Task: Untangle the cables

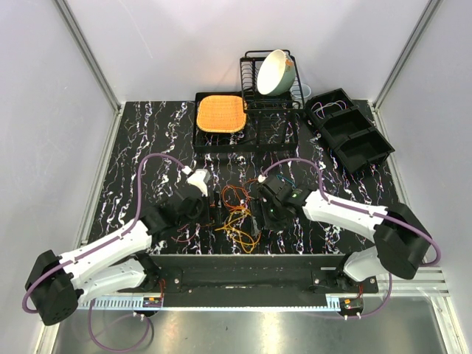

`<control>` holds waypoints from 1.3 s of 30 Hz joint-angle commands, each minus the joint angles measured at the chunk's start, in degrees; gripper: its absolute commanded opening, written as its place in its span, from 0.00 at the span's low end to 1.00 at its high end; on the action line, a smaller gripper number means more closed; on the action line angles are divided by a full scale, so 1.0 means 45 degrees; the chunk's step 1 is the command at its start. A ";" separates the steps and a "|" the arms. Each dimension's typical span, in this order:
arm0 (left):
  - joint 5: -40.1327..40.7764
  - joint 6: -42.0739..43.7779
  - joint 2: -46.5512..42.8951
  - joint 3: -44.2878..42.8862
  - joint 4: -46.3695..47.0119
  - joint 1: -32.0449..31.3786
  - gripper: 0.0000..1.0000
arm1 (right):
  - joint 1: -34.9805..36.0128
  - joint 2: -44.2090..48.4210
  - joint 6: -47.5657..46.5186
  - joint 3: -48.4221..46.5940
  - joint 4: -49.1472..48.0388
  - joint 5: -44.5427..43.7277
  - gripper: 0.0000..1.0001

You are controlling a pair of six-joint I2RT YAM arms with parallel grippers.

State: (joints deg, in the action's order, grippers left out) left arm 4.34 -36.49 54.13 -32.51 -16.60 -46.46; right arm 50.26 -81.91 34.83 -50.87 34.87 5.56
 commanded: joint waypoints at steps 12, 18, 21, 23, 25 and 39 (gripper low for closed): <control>-0.0085 -0.0094 0.0413 -0.0021 0.0916 -0.0008 0.82 | 0.0666 -0.1346 -0.0377 0.0056 -0.2671 0.1362 0.92; -0.0046 -0.0094 0.0257 0.0037 0.0876 -0.0008 0.81 | 0.1135 -0.2012 -0.0415 -0.0355 -0.2535 0.0620 0.93; -0.0007 -0.0075 0.0218 0.0135 0.0876 -0.0008 0.81 | 0.1408 -0.2110 -0.0435 -0.0569 -0.2340 0.0308 0.93; 0.0012 -0.0075 0.0218 0.0155 0.0857 -0.0008 0.81 | 0.1643 -0.2149 -0.0454 -0.0764 -0.2106 0.0016 0.94; 0.0012 -0.0094 0.0218 0.0174 0.0896 -0.0008 0.81 | 0.1819 -0.2286 -0.0493 -0.1057 -0.1775 -0.0200 0.94; 0.0071 -0.0036 0.0178 0.0350 0.0935 -0.0008 0.81 | 0.2600 -0.3925 -0.0767 -0.2756 0.0180 -0.2857 0.93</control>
State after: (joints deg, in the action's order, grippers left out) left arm 5.41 -36.49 55.96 -31.07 -17.10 -46.06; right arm 60.86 -97.65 32.51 -60.10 34.41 -2.96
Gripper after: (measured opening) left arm 0.819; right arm 0.928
